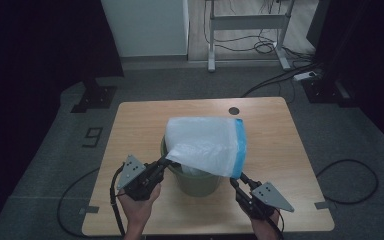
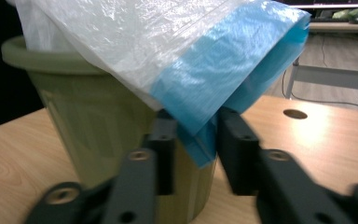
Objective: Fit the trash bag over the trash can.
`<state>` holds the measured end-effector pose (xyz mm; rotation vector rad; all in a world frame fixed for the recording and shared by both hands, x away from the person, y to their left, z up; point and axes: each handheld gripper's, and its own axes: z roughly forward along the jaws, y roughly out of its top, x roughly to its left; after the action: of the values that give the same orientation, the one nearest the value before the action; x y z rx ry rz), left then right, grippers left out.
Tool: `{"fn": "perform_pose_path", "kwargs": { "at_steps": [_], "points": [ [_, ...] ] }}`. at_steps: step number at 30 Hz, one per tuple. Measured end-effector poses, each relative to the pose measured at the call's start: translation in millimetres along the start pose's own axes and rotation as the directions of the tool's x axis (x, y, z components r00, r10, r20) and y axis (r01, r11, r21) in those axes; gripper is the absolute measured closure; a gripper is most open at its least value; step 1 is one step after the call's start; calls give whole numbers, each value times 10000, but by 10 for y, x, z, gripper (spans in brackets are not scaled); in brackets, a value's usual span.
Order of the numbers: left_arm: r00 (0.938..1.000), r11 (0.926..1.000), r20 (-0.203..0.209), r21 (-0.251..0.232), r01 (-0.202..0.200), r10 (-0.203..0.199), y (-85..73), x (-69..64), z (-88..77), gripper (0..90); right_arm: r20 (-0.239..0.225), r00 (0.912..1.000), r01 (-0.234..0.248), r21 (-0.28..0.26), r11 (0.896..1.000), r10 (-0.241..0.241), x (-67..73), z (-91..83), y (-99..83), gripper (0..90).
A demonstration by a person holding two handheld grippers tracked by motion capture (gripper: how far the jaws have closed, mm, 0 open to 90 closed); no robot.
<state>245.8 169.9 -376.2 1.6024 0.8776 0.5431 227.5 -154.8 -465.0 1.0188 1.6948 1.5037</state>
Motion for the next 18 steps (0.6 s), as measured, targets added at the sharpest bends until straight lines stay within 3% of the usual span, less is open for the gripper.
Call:
{"fn": "perform_pose_path", "kwargs": {
  "at_steps": [2,5,11,18],
  "points": [
    [10000,10000,81,21,-9,8,-13,8,-12,883,-75,10000,32,-125,9999,-33,-18,-10,39,815],
    [9997,10000,238,83,-53,51,-41,17,-33,880,-9,9998,205,-444,9988,-206,-48,-50,110,861],
    [9981,9992,540,257,-296,281,-104,7,-58,873,150,9996,267,-1010,9945,-253,-117,-149,279,874],
    [9933,9966,983,502,-652,600,-128,-40,-35,845,211,9982,592,-1792,9820,-563,-161,-243,637,877]
  ]
}}
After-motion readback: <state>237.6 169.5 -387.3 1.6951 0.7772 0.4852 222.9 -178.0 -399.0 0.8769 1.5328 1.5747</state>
